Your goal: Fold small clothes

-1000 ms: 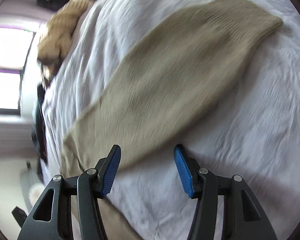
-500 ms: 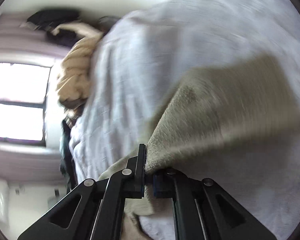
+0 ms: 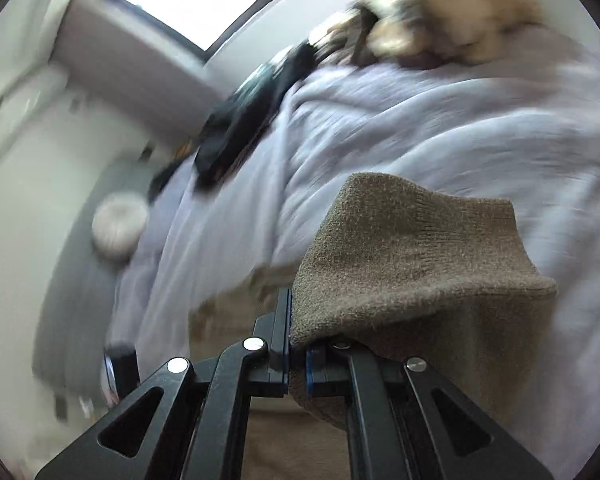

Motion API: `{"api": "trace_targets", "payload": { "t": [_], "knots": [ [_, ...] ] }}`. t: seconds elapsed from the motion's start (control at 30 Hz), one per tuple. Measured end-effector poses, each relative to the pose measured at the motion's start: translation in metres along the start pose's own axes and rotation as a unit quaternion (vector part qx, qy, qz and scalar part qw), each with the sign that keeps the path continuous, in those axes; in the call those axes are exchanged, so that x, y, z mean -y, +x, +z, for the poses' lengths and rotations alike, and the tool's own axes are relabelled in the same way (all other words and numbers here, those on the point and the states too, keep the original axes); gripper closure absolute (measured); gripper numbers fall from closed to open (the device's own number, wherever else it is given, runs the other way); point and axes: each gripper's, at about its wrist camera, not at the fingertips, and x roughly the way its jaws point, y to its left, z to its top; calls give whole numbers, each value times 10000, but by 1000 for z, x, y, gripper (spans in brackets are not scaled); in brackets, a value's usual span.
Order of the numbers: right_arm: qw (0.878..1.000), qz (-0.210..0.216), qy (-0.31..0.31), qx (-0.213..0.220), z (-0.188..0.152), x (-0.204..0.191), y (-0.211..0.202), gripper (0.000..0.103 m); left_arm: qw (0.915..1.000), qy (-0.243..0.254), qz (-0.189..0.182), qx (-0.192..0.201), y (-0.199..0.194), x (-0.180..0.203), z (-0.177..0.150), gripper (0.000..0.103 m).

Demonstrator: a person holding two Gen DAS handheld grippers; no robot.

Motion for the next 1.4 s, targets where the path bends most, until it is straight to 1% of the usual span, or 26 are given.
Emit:
{"api": "trace_targets", "payload": {
  "t": [0.1, 0.2, 0.23, 0.27, 0.33, 0.4, 0.43, 0.47, 0.5, 0.53, 0.63, 0.67, 0.7, 0.77, 0.83, 0.87, 0.93, 0.97, 1.03, 1.07, 1.13, 1.2, 1.27, 1.33, 1.37, 1.4],
  "knots": [
    [9954, 1, -278, -917, -25, -28, 74, 97, 9997, -224, 33, -37, 5, -22, -3, 31],
    [9863, -375, 140, -1599, -47, -18, 121, 95, 9992, -391, 4, -61, 9, -41, -7, 31],
    [9846, -483, 354, -1643, -49, -14, 127, 84, 9991, -423, -36, -51, 9, -47, -9, 31],
    [9851, -473, 602, -1543, -52, -9, 125, 78, 9989, -452, -99, -30, 10, -54, -10, 31],
    [9874, -361, 992, -1177, -55, -3, 109, 58, 9987, -476, -207, 9, 10, -62, -12, 31],
    [9875, -378, 1367, -683, -51, 5, 94, 57, 9980, -520, -366, 56, 9, -70, -12, 31],
    [9859, -386, 1533, -550, -48, 7, 91, 59, 9974, -545, -468, 82, 9, -73, -12, 31],
    [9847, -422, 1628, -458, -43, 10, 90, 63, 9964, -580, -610, 113, 8, -75, -10, 31],
    [9854, -447, 1598, -389, -38, 10, 91, 89, 9941, -641, -860, 150, 6, -77, -9, 31],
    [9883, -494, 1394, -374, -33, 3, 93, 97, 9910, -707, -1125, 171, 6, -78, -7, 31],
    [9970, -435, 269, -586, -22, -39, 107, 97, 9762, -893, -1969, 173, 8, -80, -1, 31],
    [9965, -422, -99, -713, -24, -53, 113, 97, 9687, -961, -2287, 128, 13, -82, 1, 31],
    [9960, -324, -399, -736, -27, -70, 122, 97, 9641, -1019, -2452, 69, 17, -81, 3, 31],
    [9897, -195, -869, -1122, -40, -89, 134, 96, 9512, -1198, -2840, -118, 28, -83, 5, 31],
    [9813, -211, -1118, -1553, -58, -99, 151, 92, 9385, -1451, -3119, -305, 42, -82, 7, 31],
    [9772, -278, -1187, -1737, -65, -102, 158, 91, 9346, -1529, -3194, -351, 46, -84, 7, 31],
    [9735, -333, -1160, -1944, -78, -100, 162, 80, 9316, -1587, -3247, -389, 51, -81, 10, 31],
    [9741, -307, -1074, -1966, -83, -97, 157, 76, 9314, -1586, -3252, -393, 53, -80, 11, 31],
    [9793, -246, -715, -1876, -87, -83, 143, 56, 9306, -1573, -3279, -421, 53, -78, 11, 31],
    [9821, -234, -485, -1806, -89, -72, 132, 53, 9300, -1567, -3298, -431, 54, -78, 10, 31],
    [9864, -199, 180, -1622, -94, -43, 107, 51, 9312, -1528, -3279, -454, 56, -74, 14, 31],
    [9857, -260, 931, -1382, -103, -8, 81, 51, 9341, -1503, -3207, -445, 56, -72, 15, 31],
    [9775, -308, 1807, -1042, -117, 27, 54, 51, 9349, -1536, -3171, -425, 57, -72, 18, 31],
    [9638, -364, 2565, -634, -131, 62, 31, 51, 9375, -1583, -3077, -374, 58, -73, 21, 31],
    [9556, -358, 2892, -441, -136, 79, 16, 51, 9414, -1571, -2964, -335, 58, -73, 21, 40],
    [9438, -302, 3287, -186, -142, 93, 11, 51, 9484, -1507, -2773, -288, 57, -73, 22, 51]
  ]
}}
